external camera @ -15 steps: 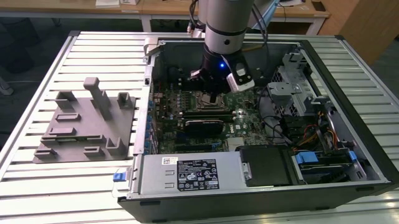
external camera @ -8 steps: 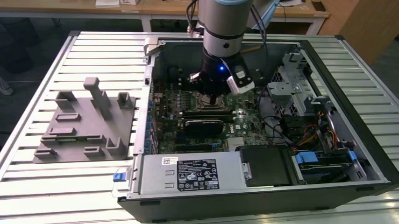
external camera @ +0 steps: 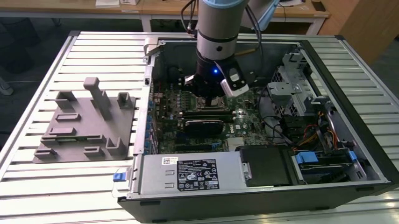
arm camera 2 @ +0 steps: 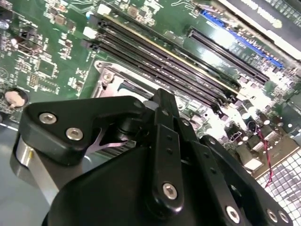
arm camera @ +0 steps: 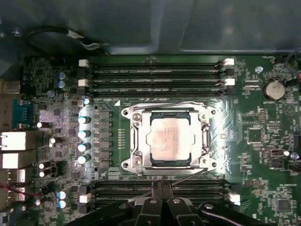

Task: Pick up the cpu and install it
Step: 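Install the second cpu locking lever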

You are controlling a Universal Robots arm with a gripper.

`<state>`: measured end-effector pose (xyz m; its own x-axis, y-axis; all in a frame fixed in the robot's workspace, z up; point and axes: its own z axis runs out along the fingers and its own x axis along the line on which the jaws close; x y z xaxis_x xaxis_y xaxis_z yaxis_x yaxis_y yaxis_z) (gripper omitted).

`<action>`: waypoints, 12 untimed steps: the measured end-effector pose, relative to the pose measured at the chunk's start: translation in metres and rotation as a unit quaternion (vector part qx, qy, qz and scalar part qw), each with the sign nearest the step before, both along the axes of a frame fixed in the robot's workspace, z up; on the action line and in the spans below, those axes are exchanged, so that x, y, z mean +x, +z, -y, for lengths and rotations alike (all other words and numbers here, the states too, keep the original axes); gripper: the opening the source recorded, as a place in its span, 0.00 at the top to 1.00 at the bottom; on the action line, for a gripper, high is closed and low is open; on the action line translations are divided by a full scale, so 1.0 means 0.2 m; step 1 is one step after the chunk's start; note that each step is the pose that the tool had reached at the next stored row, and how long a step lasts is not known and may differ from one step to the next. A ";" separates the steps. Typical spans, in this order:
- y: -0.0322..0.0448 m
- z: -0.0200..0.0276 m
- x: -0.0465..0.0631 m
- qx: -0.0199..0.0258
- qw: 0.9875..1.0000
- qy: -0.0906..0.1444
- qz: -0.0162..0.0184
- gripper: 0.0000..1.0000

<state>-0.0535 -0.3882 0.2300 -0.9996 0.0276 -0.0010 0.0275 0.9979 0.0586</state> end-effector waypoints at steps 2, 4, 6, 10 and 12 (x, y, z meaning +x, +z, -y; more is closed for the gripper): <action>-0.005 0.005 -0.01 0.000 1.000 0.000 0.000 0.89; -0.008 0.014 -0.03 0.001 1.000 0.000 0.000 0.89; -0.011 0.021 -0.04 0.003 1.000 0.000 0.000 0.89; -0.016 0.035 -0.08 0.008 1.000 0.000 0.000 0.89; -0.016 0.039 -0.09 0.012 1.000 0.000 0.000 0.89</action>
<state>-0.0714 -0.3959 0.2268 -0.9996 0.0276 -0.0004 0.0275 0.9963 0.0817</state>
